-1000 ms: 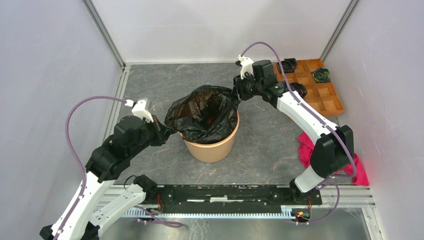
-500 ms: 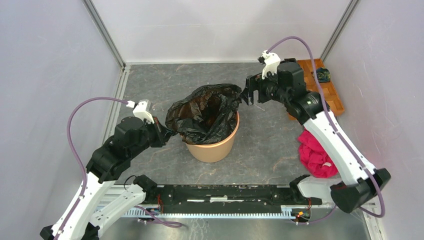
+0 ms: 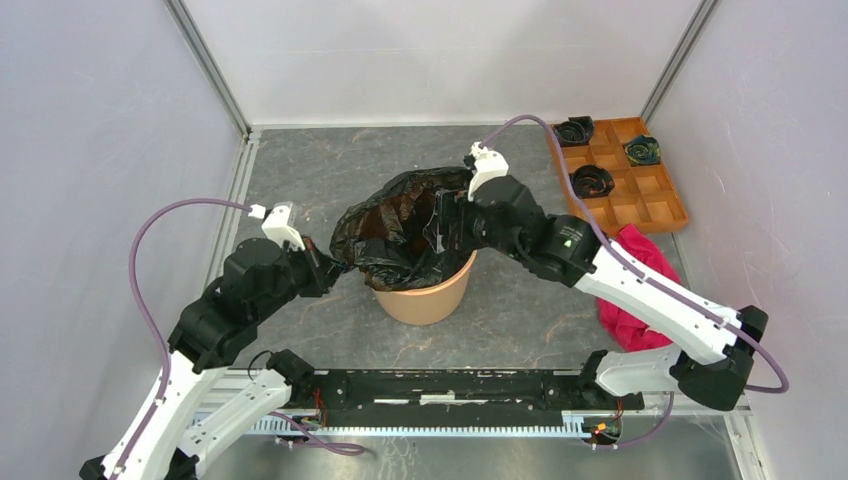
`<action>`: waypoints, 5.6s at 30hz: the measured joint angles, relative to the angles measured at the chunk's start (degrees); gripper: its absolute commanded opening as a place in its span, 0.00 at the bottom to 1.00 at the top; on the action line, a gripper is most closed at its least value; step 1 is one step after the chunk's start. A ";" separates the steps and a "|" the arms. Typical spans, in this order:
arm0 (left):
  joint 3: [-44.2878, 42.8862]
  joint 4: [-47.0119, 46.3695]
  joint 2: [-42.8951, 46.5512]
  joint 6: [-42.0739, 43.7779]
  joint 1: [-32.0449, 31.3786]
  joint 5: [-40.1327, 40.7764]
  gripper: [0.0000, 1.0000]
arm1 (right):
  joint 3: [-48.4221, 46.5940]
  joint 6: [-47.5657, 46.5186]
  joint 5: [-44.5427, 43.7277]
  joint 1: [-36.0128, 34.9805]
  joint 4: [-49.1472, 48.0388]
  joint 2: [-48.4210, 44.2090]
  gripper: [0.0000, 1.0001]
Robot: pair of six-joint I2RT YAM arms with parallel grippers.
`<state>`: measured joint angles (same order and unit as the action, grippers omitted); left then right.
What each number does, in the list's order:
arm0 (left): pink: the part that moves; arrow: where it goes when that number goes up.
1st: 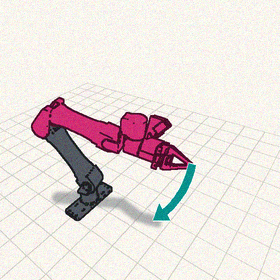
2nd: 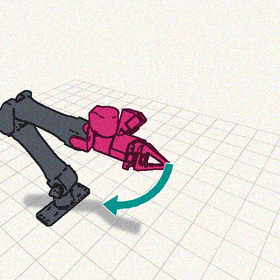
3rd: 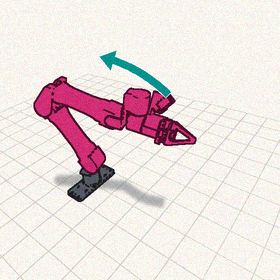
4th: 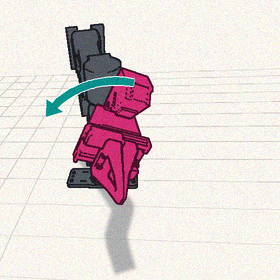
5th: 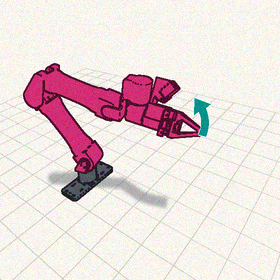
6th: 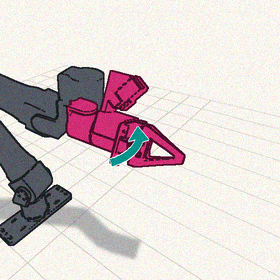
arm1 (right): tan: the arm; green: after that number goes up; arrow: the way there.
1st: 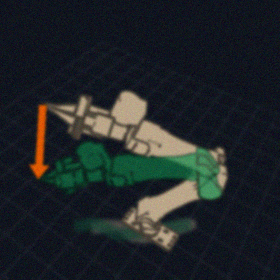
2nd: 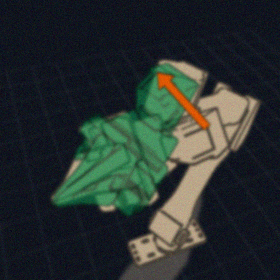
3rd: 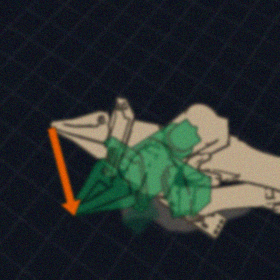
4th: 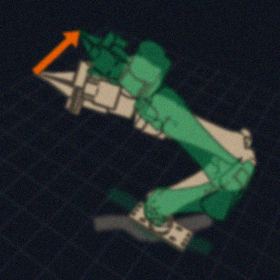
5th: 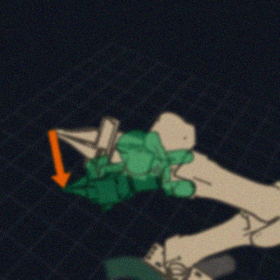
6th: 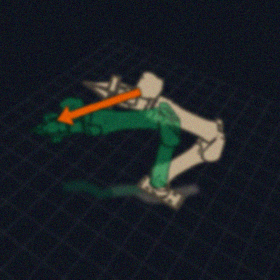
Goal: Put the trash bags into the trash bin
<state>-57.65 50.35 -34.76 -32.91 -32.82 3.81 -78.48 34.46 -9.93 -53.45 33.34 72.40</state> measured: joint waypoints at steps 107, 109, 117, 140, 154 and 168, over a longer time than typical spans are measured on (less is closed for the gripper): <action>15.89 -2.51 1.95 -11.02 0.00 0.59 0.02 | 38.91 -17.57 -21.81 -4.26 -18.01 -18.88 0.00; 15.96 -6.10 -0.26 -11.74 0.00 0.24 0.02 | 38.86 -18.43 -20.28 -2.82 -19.23 -18.14 0.01; 22.99 -19.21 -6.69 -13.55 0.02 -2.58 0.02 | 38.45 -21.16 -15.76 -1.55 -16.83 -20.11 0.47; 21.42 -23.02 -5.31 -14.12 0.02 -7.58 0.02 | 32.57 -1.88 4.96 -1.55 -10.69 -25.00 0.98; 21.38 -22.73 -1.86 -14.08 0.02 -10.40 0.02 | 33.44 15.39 3.50 -1.55 -6.32 -29.07 0.98; 19.98 -19.82 -1.11 -12.59 0.00 -13.99 0.02 | 38.77 30.88 2.05 -1.55 -16.50 -30.40 0.63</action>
<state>-37.67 30.52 -35.88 -45.50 -32.82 -10.17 -39.70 65.34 -7.88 -55.00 16.84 42.00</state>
